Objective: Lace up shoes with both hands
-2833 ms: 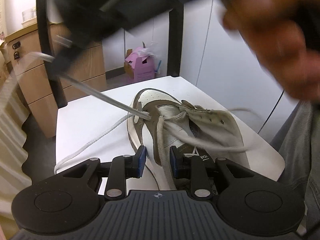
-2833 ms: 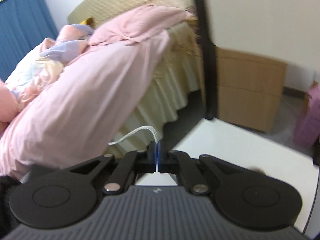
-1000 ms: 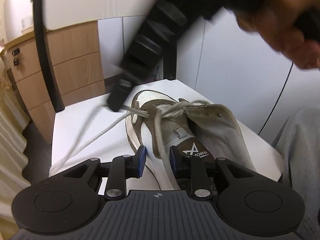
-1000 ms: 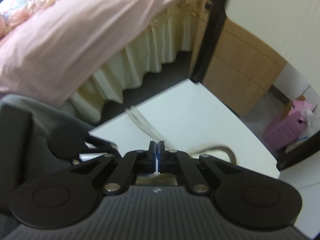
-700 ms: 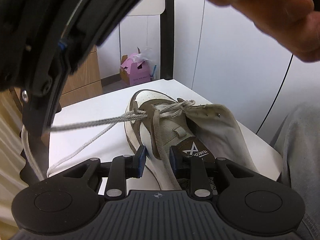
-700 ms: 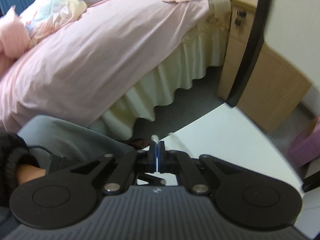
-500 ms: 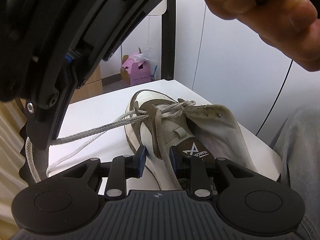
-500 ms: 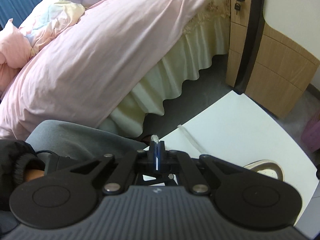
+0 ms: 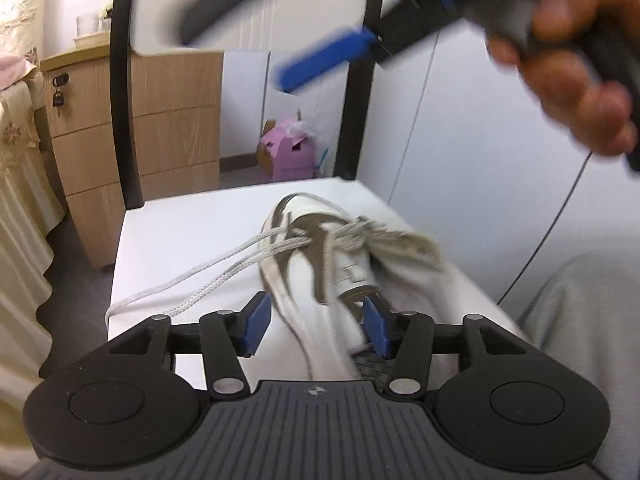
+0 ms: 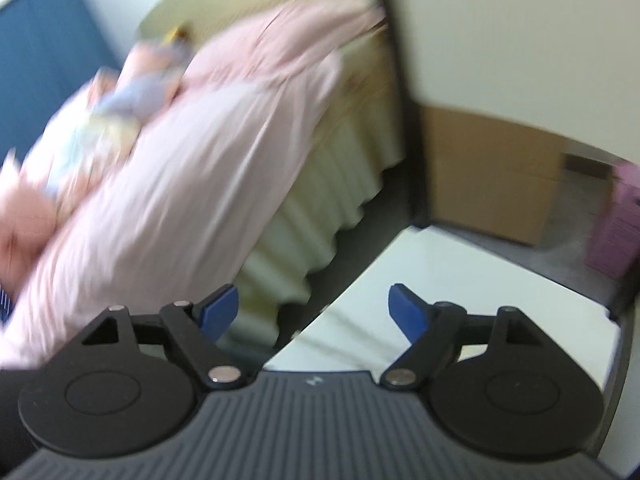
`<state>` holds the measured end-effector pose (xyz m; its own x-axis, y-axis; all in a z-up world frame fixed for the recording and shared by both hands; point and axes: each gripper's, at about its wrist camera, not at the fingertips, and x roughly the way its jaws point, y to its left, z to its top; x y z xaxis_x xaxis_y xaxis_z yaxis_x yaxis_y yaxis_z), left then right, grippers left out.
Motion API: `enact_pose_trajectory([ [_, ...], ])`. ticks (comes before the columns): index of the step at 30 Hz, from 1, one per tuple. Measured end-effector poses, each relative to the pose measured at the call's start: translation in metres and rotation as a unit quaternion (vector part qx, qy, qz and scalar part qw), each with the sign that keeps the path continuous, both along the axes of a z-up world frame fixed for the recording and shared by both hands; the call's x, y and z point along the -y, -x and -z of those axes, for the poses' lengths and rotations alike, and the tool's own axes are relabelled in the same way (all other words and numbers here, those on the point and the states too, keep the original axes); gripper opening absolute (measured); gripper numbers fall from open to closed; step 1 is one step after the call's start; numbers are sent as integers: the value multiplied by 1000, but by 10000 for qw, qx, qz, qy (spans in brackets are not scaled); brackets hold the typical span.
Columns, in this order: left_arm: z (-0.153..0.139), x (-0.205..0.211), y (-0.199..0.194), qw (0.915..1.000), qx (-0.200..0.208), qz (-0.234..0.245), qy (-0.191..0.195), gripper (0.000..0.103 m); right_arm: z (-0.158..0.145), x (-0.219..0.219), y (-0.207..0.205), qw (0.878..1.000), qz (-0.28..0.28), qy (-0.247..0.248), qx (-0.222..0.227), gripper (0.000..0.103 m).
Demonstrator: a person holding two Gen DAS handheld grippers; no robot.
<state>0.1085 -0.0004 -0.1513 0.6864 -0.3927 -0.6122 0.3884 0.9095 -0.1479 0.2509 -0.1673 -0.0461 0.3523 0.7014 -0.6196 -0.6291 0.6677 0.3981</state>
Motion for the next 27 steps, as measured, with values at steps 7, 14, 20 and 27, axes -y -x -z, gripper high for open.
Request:
enact_pose_trajectory([
  [7, -15, -10, 19, 9978, 162, -496, 403, 63, 44, 79, 68, 9775, 1998, -395, 543, 86],
  [14, -22, -34, 9, 9810, -159, -1391, 1344, 62, 90, 100, 108, 9685, 2386, -561, 448, 86],
  [20, -6, -65, -32, 9222, -1156, -2386, 2814, 54, 99, 99, 103, 9774, 1953, -652, 483, 87],
  [27, 23, -83, -64, 8535, -1840, -3401, 3495, 49, 107, 111, 87, 9769, 1858, -1057, 19, 90],
])
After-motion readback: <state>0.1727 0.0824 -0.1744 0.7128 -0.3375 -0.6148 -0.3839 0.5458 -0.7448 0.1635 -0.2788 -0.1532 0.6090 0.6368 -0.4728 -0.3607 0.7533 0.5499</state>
